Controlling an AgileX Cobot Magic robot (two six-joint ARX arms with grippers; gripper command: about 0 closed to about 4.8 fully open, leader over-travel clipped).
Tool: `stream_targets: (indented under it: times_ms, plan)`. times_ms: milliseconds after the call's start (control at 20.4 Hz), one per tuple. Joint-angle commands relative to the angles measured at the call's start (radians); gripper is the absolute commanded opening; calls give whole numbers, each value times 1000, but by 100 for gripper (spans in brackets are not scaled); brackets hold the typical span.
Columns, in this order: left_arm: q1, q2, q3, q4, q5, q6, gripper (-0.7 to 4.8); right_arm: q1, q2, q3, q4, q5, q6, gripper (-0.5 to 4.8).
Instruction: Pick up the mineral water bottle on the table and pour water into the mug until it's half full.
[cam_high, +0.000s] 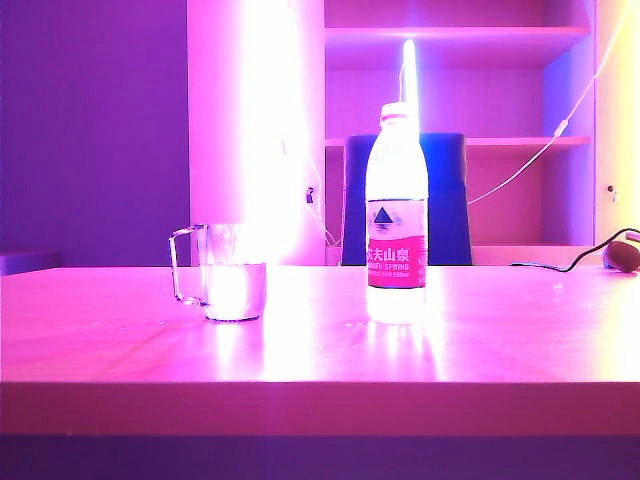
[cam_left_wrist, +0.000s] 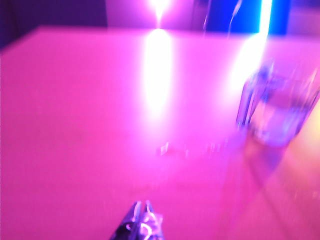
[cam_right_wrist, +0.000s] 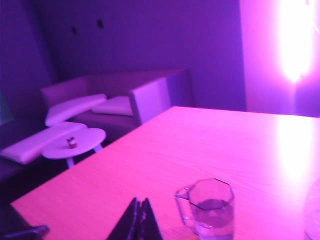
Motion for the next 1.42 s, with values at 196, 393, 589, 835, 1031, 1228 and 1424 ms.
stream_targets:
  times_ms: [196,393,589,835,1031,1228,1424]
  plan:
    - [2,0,8,-35,-17,8,-5,10,-29,3,-9,-10,3,-5]
    - [1,0,8,-36,-15,8,-5,10,-29,3,-60,-10,3,-5]
    - [1,0,8,-36,-15,8,-5,11,-54,3,-158,-24,1,-5]
    - [1,0,8,-36,-15,8,-5,-274,-252,2,-391,-178,-72,-5]
    - [-2,0,8,-37,-16,8,-5,-679,-518,2,-531,-250,-87,-5]
    - [-2,0,8,-38,-12,8,-5,-896,-750,-32,-566,-215,-197,-5]
    - [-2,0,8,-38,-14,8,-5,-1002,-923,-264,-386,-212,-220,-5]
